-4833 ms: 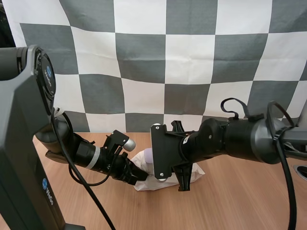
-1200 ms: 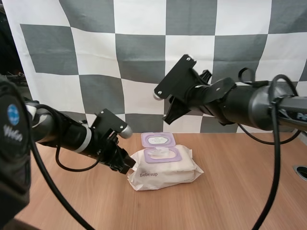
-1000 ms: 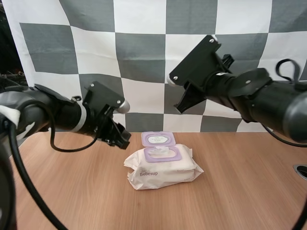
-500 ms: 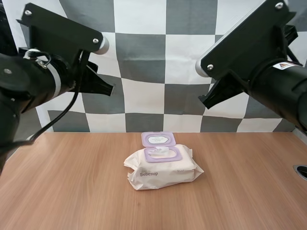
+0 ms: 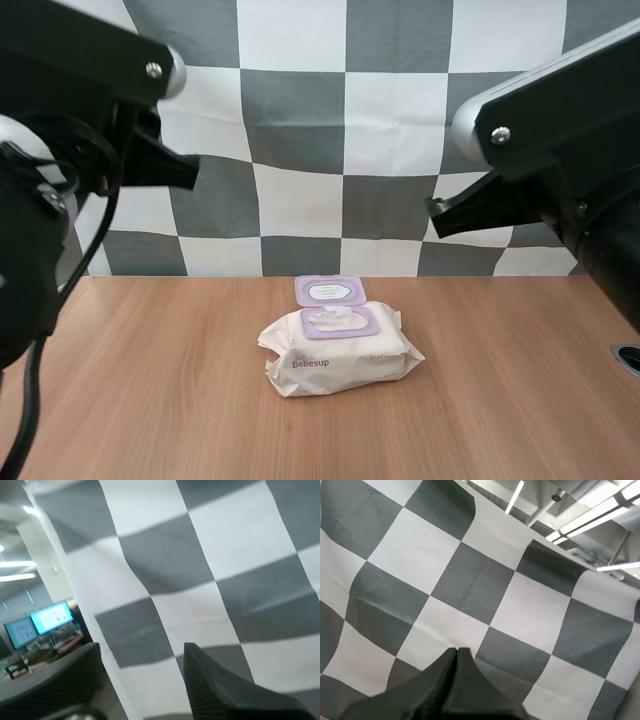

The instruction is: Open the wet wipes lid

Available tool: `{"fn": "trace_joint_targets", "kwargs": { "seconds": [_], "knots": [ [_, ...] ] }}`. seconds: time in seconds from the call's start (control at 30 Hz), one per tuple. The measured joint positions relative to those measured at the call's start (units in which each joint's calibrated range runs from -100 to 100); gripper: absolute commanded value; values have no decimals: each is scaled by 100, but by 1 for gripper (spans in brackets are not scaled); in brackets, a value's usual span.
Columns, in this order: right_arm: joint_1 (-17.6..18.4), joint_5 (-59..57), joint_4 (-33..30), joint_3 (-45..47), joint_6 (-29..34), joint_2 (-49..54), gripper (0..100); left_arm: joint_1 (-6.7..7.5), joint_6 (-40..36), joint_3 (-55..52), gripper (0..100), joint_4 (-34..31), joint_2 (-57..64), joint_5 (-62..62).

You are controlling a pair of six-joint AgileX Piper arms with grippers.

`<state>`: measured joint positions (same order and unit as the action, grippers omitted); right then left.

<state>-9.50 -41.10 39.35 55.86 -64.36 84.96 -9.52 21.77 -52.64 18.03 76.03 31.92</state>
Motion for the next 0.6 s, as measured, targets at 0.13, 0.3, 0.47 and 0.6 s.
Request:
{"fn": "trace_joint_targets", "kwargs": {
  "seconds": [0.13,0.3,0.47,0.6],
  "knots": [
    [-132,909,-69,809,719,341,0,0,-775,-958,80,-895,-177,609],
    [-132,1411,-688,1641,1291,458,0,0,-1491,-1962,80,-1755,-205,-110],
    [-132,1594,-1544,2460,1208,458,0,0,-2270,-2972,80,-2610,-205,-1428],
    [-56,2440,-2116,3182,689,458,0,0,-2831,-3648,76,-3251,-205,-2369]
  ]
}}
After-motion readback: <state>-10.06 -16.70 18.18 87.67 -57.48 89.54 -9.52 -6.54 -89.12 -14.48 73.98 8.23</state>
